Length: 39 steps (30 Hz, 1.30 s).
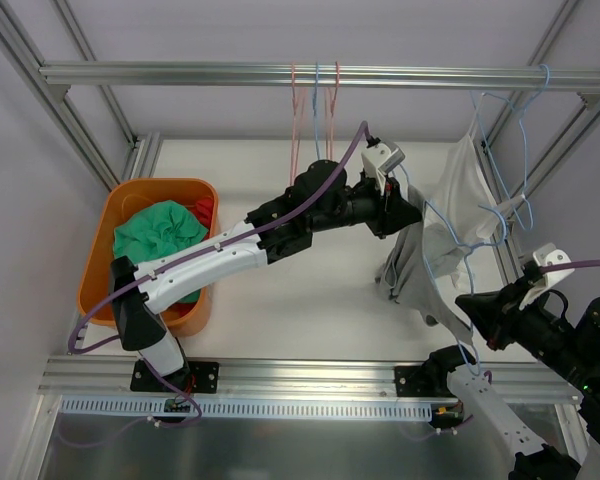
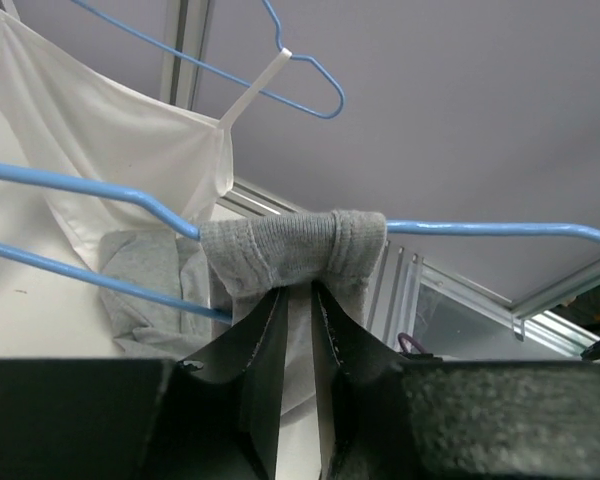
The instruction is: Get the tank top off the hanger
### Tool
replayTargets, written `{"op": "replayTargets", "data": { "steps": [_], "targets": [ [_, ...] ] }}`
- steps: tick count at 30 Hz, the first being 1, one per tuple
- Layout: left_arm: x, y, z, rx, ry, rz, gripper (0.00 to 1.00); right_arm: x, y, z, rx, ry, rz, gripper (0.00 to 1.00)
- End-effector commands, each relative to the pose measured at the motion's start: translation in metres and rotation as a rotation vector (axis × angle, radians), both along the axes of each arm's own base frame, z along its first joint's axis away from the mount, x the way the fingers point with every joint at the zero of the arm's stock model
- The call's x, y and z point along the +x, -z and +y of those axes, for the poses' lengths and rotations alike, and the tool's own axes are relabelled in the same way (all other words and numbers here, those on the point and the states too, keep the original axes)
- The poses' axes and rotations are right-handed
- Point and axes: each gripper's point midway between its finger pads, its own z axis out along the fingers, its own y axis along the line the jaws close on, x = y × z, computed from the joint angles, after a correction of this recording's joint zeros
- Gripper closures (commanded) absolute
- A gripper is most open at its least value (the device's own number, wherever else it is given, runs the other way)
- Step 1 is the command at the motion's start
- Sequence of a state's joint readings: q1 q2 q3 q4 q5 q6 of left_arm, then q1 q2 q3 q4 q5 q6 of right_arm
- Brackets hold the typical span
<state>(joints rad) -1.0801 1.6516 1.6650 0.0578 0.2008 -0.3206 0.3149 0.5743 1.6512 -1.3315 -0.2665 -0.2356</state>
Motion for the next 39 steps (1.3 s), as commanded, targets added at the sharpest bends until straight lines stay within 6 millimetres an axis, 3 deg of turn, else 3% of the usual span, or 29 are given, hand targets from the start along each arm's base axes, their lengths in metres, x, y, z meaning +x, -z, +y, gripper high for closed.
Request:
{"op": "replayTargets", "data": {
  "steps": [1, 3, 8, 11, 14, 16, 18, 20, 23, 32, 39],
  "targets": [
    [0.000, -0.038, 0.001, -0.106, -0.004, -0.084, 0.93, 0.001, -0.023, 0.009, 0.048, -0.047, -0.074, 1.00],
    [0.002, -0.040, 0.003, -0.112, -0.017, -0.086, 1.00, 0.002, -0.023, 0.008, 0.045, -0.042, -0.077, 1.00],
    [0.005, -0.041, 0.009, -0.125, -0.050, -0.092, 1.00, 0.008, -0.019, 0.002, 0.023, -0.002, -0.073, 1.00],
    [0.011, -0.030, 0.022, -0.121, -0.119, -0.081, 1.00, 0.015, -0.014, -0.004, 0.000, 0.042, -0.062, 1.00],
    [0.016, -0.034, 0.037, -0.135, -0.183, -0.080, 1.00, 0.018, -0.010, -0.003, -0.006, 0.045, -0.048, 1.00],
    [0.014, -0.034, 0.040, -0.133, -0.182, -0.085, 0.86, 0.018, -0.011, 0.000, 0.003, 0.027, -0.045, 1.00],
    [0.011, -0.037, 0.039, -0.139, -0.165, -0.091, 0.63, 0.018, -0.013, 0.002, 0.010, 0.018, -0.048, 1.00],
    [0.007, -0.039, 0.036, -0.142, -0.133, -0.097, 0.53, 0.019, -0.013, 0.003, 0.013, 0.016, -0.048, 1.00],
    [-0.002, -0.047, 0.030, -0.160, -0.077, -0.107, 0.51, 0.020, -0.012, 0.003, 0.009, 0.020, -0.044, 1.00],
    [-0.001, -0.046, 0.012, -0.154, -0.028, -0.122, 0.42, 0.023, -0.012, 0.003, 0.002, 0.023, -0.038, 1.00],
    [0.007, -0.041, 0.006, -0.136, -0.049, -0.137, 0.47, 0.021, -0.014, 0.006, 0.014, 0.003, -0.036, 1.00]
  ]
}}
